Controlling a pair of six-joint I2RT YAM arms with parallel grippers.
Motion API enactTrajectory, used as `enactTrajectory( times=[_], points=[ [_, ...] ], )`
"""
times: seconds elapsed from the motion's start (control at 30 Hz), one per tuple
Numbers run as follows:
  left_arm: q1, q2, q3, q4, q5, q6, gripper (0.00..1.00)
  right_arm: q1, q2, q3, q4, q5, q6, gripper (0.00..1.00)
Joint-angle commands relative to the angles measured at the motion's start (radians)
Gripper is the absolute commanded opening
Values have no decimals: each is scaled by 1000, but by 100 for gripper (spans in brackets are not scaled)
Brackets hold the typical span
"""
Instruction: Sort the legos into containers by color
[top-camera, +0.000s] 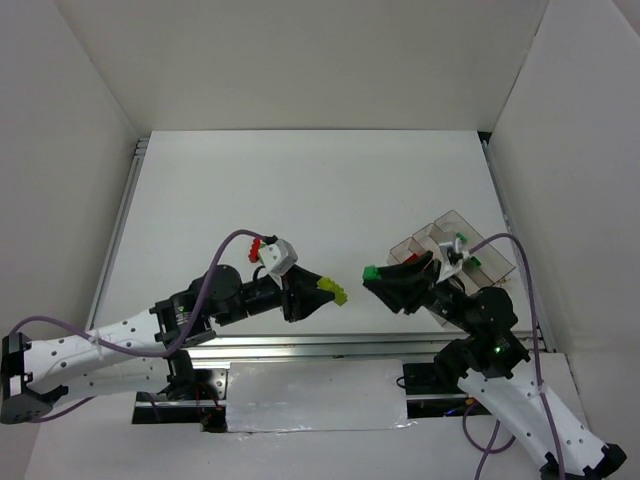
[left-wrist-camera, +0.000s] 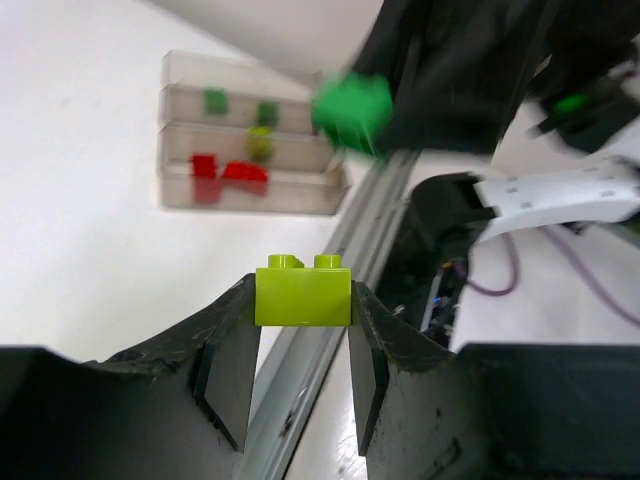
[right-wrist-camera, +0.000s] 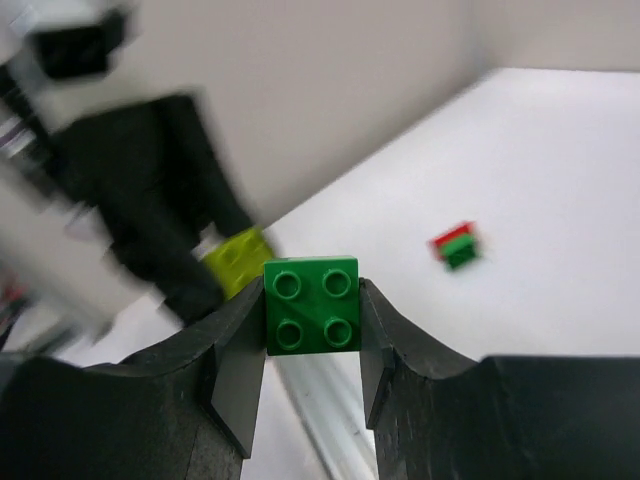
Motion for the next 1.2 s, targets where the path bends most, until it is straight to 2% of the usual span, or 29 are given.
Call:
enactTrajectory(
  times=[0.0,0.03,0.07,0.1,0.2,0.23,0.33,0.43,0.5,0.6,0.77,0.8,0.9,0.97,1.0,1.17],
  points=[
    [5,0,55,-94,-185,-29,0,-21,123,165,-286,533,9,0],
    [5,16,72,-135,-236,-67,0,-42,192,216,-372,862,55,0],
    [5,25,87,-216,-283,-89,0,-77,348,321,-558,967,109,0],
    [8,34,110,-249,-361,-109,0,-199,422,369,-634,1022,188,0],
    [16,54,123,-295,-378,-139,0,-387,636,442,-687,1052,218,0],
    [16,57,121,-295,-347,-142,0,-515,668,443,-670,1046,227,0],
    [18,53,114,-283,-284,-138,0,-686,763,428,-548,977,256,0],
    [18,57,115,-290,-267,-129,0,-717,873,458,-504,1025,270,0],
    [18,56,109,-293,-258,-124,0,-725,946,498,-543,1074,290,0],
    [21,51,92,-281,-229,-115,0,-752,1056,546,-546,1051,287,3],
    [19,40,78,-275,-216,-100,0,-768,1138,546,-540,1029,292,17],
    [19,37,78,-276,-223,-97,0,-769,1135,538,-538,1034,295,46],
    [19,27,78,-276,-230,-89,0,-769,1113,535,-537,1019,302,64],
    [19,28,85,-272,-239,-86,0,-768,1095,538,-532,1014,296,71],
    [19,30,85,-272,-243,-84,0,-769,1090,540,-532,1012,290,85],
    [22,80,115,-227,-246,-86,0,-769,1063,560,-556,970,273,88]
  ],
)
